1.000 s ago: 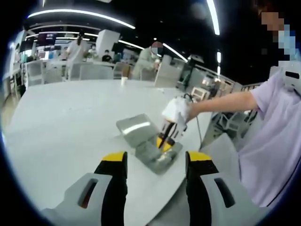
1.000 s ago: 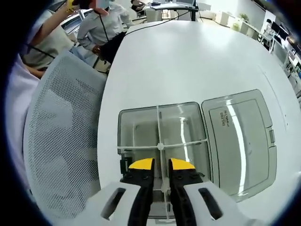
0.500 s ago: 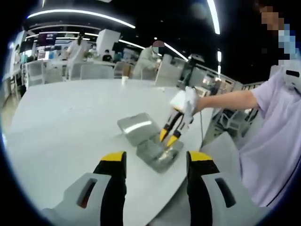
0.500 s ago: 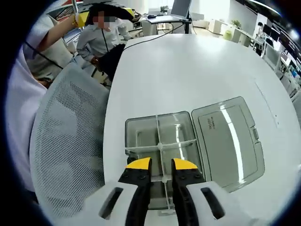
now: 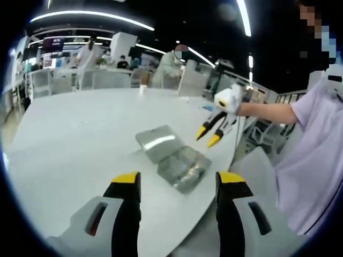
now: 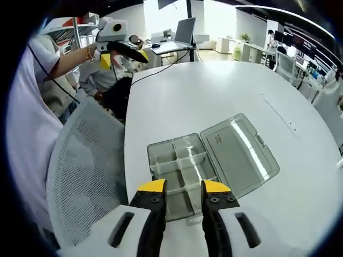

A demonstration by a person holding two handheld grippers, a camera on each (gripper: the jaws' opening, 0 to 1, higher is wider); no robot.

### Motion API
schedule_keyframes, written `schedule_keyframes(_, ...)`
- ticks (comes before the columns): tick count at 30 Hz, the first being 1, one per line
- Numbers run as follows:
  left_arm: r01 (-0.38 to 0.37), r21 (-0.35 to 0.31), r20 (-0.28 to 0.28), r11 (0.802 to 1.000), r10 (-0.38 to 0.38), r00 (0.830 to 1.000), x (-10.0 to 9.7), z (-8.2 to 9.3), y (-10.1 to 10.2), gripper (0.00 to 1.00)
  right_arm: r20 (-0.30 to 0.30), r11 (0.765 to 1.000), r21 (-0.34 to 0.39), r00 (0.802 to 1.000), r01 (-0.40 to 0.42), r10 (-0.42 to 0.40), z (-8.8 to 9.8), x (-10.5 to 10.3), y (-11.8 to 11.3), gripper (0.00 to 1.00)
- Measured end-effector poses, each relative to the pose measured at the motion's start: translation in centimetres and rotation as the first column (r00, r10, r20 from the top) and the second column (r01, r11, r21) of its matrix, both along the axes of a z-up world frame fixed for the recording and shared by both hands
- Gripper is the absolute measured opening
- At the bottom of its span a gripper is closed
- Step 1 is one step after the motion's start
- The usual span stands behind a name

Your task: Insert the divider into the dual guide fixture by aligning both edges with the guide slots and pushing it downward to the bottom, including one-sided entry, uneven engagement, binding, and posture correction.

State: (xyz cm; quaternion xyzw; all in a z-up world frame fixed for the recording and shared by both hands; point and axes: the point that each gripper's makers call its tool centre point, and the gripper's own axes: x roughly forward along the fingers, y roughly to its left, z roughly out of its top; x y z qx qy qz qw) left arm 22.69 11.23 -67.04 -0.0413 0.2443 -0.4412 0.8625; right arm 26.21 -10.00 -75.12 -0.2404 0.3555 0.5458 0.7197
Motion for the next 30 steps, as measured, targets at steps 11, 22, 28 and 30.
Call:
schedule_keyframes(11,0.003,0.013,0.004,1.0,-0.003,1.0,-0.4,0.0,-0.1,0.57,0.041,0.995,0.069,0.996,0.07,-0.073,2.5,-1.7,-2.5,0.24)
schedule_keyframes(22,-0.005,0.034,0.008,0.999,0.004,1.0,-1.2,-0.2,0.0,0.64,0.048,0.982,0.104,0.986,0.156,-0.162,3.2,-4.0,-7.3,0.35)
schedule_keyframes(28,-0.015,0.052,0.022,0.999,0.014,1.0,-1.5,-0.5,0.2,0.71,0.043,0.976,0.109,0.98,0.19,-0.195,2.7,-5.3,-9.5,0.39)
schedule_keyframes(30,-0.018,0.055,0.022,0.998,0.017,1.0,-1.7,-0.6,0.2,0.74,0.041,0.974,0.111,0.978,0.197,-0.202,2.4,-5.7,-10.2,0.41)
